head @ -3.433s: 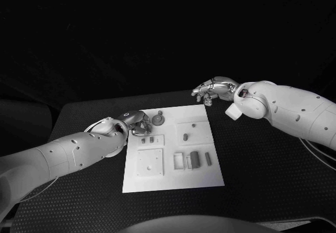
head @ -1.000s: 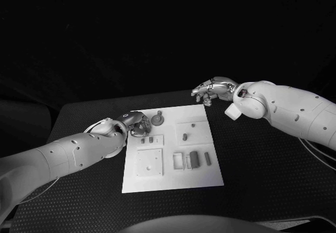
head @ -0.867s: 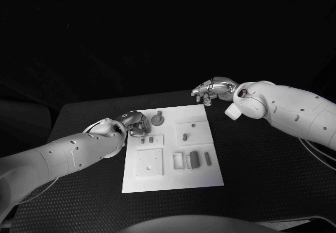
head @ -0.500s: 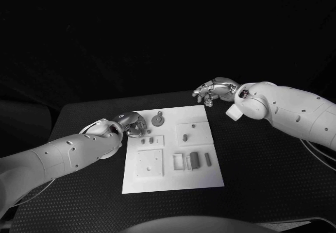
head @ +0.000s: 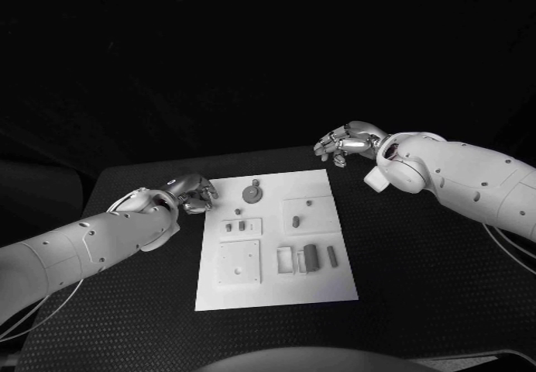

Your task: Assemble the parts on the task board

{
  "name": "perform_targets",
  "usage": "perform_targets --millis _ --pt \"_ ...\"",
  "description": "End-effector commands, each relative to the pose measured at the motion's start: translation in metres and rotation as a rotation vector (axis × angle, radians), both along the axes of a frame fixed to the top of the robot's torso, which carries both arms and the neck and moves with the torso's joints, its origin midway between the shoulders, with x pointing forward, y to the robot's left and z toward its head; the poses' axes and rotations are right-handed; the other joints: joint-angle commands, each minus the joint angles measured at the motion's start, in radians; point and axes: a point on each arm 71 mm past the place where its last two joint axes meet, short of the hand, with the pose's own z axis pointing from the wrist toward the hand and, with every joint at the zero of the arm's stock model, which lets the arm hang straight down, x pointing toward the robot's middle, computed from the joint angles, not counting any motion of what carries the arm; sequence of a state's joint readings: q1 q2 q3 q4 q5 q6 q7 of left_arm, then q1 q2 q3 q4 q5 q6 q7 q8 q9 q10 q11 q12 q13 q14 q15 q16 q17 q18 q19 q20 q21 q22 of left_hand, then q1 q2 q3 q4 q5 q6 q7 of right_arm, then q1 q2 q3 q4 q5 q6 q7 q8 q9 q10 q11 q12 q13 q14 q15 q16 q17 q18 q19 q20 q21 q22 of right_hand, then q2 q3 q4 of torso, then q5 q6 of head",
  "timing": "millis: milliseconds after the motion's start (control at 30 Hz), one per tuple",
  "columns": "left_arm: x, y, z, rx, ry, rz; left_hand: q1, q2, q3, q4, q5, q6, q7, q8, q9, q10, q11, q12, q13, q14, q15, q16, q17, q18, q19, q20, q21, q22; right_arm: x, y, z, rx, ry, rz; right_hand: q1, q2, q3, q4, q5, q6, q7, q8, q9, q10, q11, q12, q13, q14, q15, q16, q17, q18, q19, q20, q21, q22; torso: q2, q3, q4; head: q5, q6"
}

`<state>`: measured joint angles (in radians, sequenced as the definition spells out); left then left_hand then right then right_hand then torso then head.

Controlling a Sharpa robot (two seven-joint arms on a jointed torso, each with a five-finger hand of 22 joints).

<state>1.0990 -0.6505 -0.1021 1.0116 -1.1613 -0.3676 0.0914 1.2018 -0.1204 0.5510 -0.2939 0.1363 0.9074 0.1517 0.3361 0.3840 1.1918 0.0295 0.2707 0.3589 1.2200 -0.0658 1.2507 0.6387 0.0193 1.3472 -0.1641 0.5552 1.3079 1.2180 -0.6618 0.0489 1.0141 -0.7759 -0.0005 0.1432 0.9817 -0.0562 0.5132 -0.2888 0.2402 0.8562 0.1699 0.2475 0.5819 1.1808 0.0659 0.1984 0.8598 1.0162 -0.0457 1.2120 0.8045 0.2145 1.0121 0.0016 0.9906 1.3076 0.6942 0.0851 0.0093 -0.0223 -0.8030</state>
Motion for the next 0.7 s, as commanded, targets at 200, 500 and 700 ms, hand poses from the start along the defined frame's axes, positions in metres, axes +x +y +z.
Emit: perform_targets --millis 200,500,700 --pt "0.005 0.015 0.029 -0.340 0.069 0.045 -0.040 0.012 -0.011 0.003 0.002 0.000 0.011 -0.002 0.000 -0.067 0.035 -0.003 -0.006 -0.028 0.017 -0.028 -0.006 0.123 -0.022 0.015 -0.022 0.014 -0.003 -0.004 0.012 -0.217 -0.310 -0.002 0.133 -0.017 -0.015 -0.005 0.004 0.002 -0.002 0.001 0.006 0.001 -0.005 0.005 -0.004 0.011 -0.001 0.003 -0.003 0.047 0.002 -0.004 0.011 0.018 -0.002 0.0012 0.0012 -0.002 0.011" --pt "0.003 0.028 0.048 -0.700 0.178 0.109 -0.108 0.034 -0.040 0.002 -0.035 -0.025 0.019 0.001 0.006 -0.143 0.086 -0.020 -0.046 -0.215 0.075 -0.291 -0.125 0.074 -0.240 0.085 -0.239 -0.114 -0.018 0.014 0.005 -0.417 -0.429 0.131 0.191 -0.042 -0.021 -0.004 0.102 -0.003 0.010 -0.007 -0.004 -0.008 0.009 -0.081 -0.143 0.008 0.016 -0.022 -0.017 0.047 -0.015 0.011 0.007 0.014 -0.004 -0.0005 -0.0014 -0.007 0.030" --pt "0.000 0.025 0.049 -0.773 0.218 0.079 -0.121 0.040 -0.058 0.002 -0.037 -0.040 0.022 0.010 0.014 -0.163 0.108 -0.021 -0.090 -0.314 0.143 -0.530 -0.209 0.034 -0.361 0.140 -0.411 -0.255 -0.026 0.024 -0.008 -0.629 -0.474 0.213 0.181 -0.053 -0.026 -0.002 0.094 -0.006 0.014 -0.012 -0.015 -0.004 0.018 -0.114 -0.214 0.013 0.022 -0.060 -0.037 0.047 -0.016 0.020 -0.021 -0.004 -0.004 -0.0017 -0.0031 -0.005 0.036"
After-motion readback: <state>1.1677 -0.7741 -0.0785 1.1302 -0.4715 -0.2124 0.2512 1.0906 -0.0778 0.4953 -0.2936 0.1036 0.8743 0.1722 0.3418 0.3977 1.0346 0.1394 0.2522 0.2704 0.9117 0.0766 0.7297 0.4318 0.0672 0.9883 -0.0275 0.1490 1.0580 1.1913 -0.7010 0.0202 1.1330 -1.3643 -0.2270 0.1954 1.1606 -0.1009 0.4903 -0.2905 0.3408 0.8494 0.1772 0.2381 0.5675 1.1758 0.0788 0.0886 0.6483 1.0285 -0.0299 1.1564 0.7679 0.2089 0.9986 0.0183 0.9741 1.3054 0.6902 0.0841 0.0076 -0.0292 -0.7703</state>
